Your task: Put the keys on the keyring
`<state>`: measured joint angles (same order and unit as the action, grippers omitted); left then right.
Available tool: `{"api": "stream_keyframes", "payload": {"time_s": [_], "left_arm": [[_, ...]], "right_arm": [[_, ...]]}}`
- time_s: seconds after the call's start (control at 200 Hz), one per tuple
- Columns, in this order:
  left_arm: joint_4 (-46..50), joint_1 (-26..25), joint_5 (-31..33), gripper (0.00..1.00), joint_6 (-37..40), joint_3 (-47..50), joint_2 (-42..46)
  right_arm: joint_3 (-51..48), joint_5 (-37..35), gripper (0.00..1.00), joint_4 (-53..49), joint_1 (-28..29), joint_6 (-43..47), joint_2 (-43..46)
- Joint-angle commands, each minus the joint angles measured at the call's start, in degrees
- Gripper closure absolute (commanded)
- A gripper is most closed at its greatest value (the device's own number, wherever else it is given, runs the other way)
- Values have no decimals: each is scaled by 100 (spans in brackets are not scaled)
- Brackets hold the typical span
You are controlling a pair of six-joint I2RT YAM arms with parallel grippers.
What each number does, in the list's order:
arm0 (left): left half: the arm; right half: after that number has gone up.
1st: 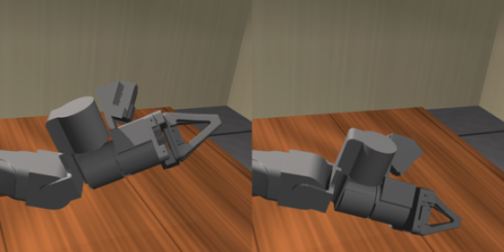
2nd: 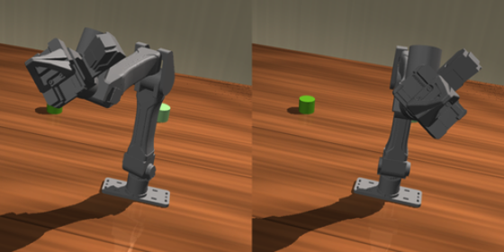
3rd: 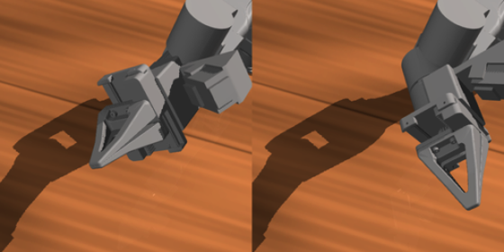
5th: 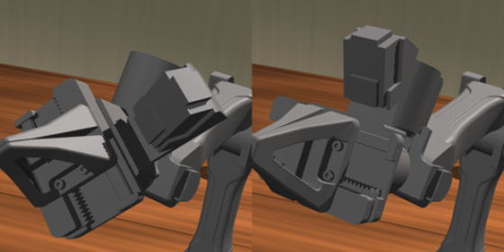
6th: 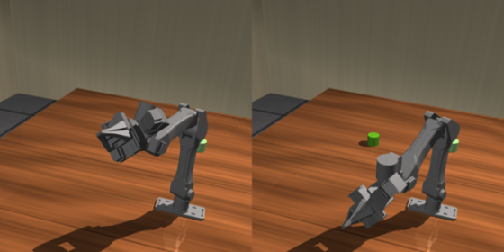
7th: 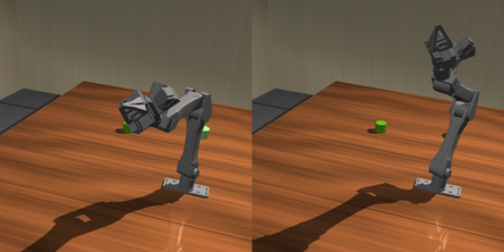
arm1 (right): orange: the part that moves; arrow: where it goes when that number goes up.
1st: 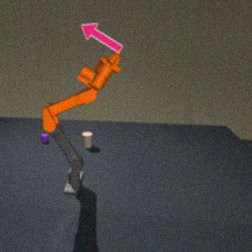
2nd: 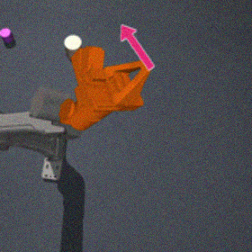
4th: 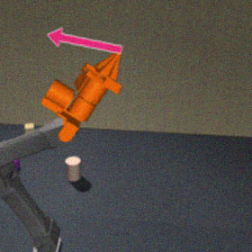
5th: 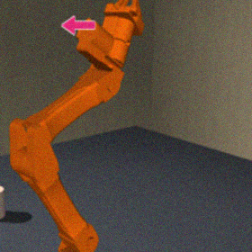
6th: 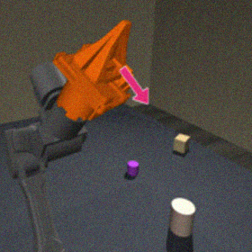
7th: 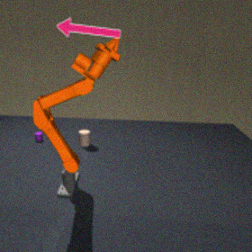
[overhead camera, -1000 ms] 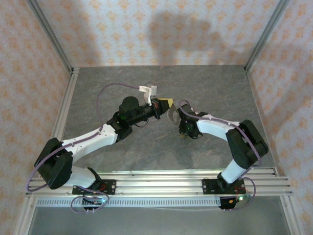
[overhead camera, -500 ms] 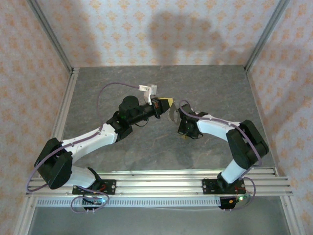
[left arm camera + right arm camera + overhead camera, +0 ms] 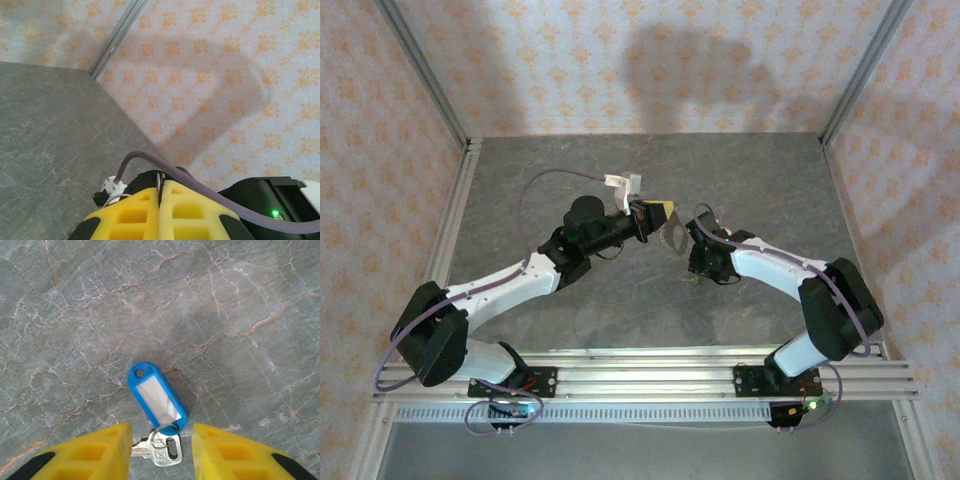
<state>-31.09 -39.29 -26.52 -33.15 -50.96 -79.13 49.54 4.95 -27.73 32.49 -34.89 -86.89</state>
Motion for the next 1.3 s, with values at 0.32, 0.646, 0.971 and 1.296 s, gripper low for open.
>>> {"api": "stream_keyframes", "payload": {"time_s": [0.32,0.646,0.971,1.296], "left_arm": [[-224,-35,51,100,64,-122,73],[-217,-35,60,100,72,-116,81],[-220,-38,51,100,60,-130,49],[-152,-44,68,100,84,-133,108]], "right_arm": [[81,108,64,-40,50,-97,-507],[93,58,76,-19,56,-79,-648],[92,56,100,-66,56,4,-249],[-196,992,100,1052,-93,128,-73]]}}
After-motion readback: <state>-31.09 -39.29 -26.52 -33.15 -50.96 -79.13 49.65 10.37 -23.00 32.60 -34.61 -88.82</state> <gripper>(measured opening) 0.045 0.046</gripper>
